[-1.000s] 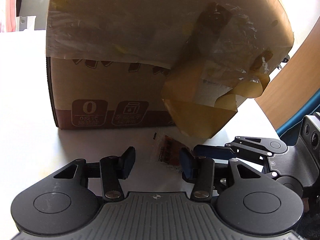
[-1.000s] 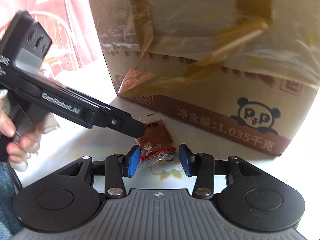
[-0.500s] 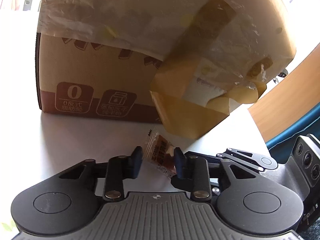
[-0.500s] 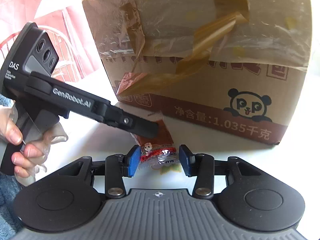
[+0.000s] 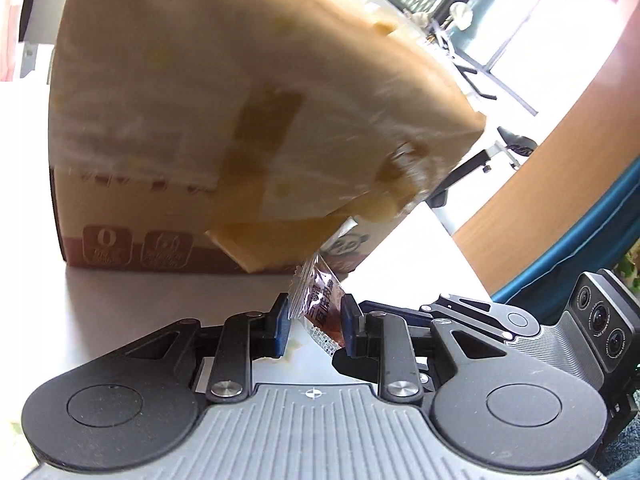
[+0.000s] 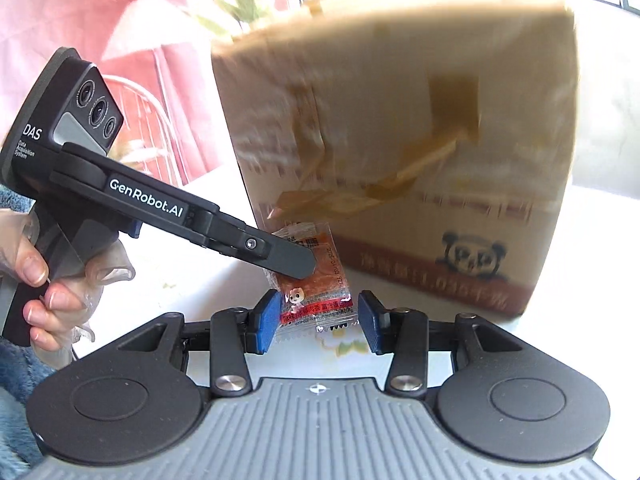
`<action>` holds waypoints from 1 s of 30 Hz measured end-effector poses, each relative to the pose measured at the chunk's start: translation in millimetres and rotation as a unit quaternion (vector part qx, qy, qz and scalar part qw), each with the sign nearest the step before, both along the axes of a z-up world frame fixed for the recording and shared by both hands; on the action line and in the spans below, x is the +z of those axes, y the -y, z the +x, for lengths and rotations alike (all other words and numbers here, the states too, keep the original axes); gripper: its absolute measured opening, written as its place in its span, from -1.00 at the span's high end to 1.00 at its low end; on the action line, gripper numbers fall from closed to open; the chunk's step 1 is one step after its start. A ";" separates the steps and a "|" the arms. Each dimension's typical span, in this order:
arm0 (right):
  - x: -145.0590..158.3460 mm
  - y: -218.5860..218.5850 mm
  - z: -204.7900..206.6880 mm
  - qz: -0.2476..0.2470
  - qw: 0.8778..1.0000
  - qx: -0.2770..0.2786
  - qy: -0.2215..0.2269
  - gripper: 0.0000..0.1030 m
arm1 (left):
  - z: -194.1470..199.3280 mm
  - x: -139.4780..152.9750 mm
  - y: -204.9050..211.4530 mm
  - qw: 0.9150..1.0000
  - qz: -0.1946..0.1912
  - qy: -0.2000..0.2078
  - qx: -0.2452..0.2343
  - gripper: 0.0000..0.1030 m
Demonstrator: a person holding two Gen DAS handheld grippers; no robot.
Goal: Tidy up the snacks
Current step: 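Grasp the small brown packet with the left tool, then lift the brown packet over the box and open the left tool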
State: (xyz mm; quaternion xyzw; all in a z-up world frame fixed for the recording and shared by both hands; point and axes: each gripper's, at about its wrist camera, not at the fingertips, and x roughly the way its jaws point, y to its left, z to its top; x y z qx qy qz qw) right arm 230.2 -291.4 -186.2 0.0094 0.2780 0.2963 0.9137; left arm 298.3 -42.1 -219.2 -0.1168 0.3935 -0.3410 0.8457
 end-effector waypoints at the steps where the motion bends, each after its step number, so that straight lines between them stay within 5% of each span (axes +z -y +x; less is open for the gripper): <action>1: 5.5 1.9 -4.3 0.001 1.000 -0.001 0.008 0.13 | -3.3 6.3 1.9 1.000 -0.002 0.007 -0.003 0.46; 10: 54.3 16.4 -27.4 0.004 0.997 -0.014 0.071 0.13 | -20.8 57.7 21.6 0.996 -0.014 0.081 -0.018 0.46; 19: 124.3 10.4 20.8 0.003 0.992 -0.017 0.122 0.12 | 6.3 133.2 29.3 0.985 -0.020 0.170 0.000 0.46; 23: 144.2 1.2 56.7 -0.005 0.991 -0.019 0.133 0.12 | 29.9 148.9 24.7 0.987 -0.008 0.158 0.019 0.45; 27: 147.3 -10.5 100.6 0.005 0.996 -0.023 0.092 0.12 | 55.2 155.7 15.7 0.989 0.022 0.138 0.047 0.41; 30: 142.3 -19.4 125.6 -0.010 0.997 -0.033 0.065 0.10 | 75.0 153.8 6.3 0.987 0.057 0.125 0.081 0.06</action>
